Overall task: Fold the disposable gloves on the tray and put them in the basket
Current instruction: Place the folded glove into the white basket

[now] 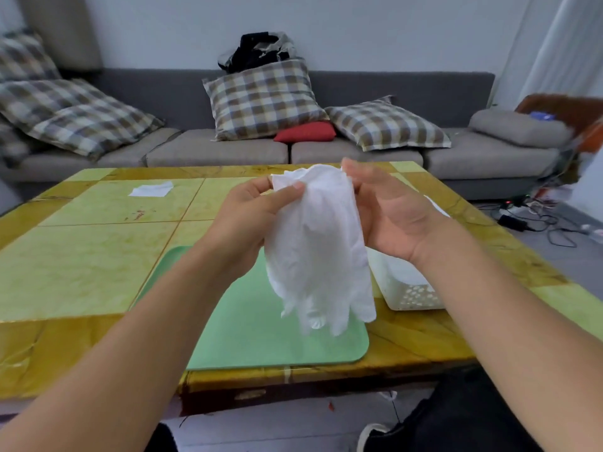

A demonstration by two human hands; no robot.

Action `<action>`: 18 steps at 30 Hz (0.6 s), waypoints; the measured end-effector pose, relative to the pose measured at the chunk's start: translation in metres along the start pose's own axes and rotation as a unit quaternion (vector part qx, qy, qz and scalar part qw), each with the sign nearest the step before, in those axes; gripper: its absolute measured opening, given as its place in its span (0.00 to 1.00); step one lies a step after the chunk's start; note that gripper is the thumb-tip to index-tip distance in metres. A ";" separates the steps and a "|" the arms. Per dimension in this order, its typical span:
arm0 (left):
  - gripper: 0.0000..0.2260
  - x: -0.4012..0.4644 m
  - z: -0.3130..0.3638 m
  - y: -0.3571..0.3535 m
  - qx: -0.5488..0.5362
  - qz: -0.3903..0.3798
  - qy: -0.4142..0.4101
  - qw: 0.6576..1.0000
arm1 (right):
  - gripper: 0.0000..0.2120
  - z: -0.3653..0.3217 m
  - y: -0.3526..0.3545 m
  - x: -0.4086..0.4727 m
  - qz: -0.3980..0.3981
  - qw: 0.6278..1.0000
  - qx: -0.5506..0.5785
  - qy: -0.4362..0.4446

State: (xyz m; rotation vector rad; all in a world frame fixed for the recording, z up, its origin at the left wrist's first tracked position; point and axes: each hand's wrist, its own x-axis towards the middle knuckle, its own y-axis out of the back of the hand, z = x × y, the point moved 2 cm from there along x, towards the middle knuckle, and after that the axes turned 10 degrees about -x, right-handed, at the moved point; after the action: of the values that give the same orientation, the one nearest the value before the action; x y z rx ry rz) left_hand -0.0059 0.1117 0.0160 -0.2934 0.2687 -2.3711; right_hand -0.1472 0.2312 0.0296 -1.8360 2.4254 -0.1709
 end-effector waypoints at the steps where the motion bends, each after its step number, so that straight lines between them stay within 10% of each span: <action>1: 0.11 0.000 0.001 -0.010 -0.003 0.005 -0.004 1.000 | 0.23 -0.004 0.000 -0.007 -0.003 1.000 -0.002 0.010; 6: 0.12 0.006 0.010 -0.051 0.009 -0.021 -0.024 0.999 | 0.08 -0.016 0.014 -0.024 0.134 0.988 -0.033 0.071; 18: 0.09 0.054 0.036 -0.136 0.075 -0.097 -0.031 0.992 | 0.17 -0.094 0.106 -0.050 0.204 0.970 -0.100 0.084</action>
State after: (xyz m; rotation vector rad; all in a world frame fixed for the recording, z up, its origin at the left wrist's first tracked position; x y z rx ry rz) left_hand -0.1210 0.1685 0.0944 -0.3348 0.0319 -2.5519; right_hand -0.2478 0.3108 0.1078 -1.3883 2.9714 -0.0508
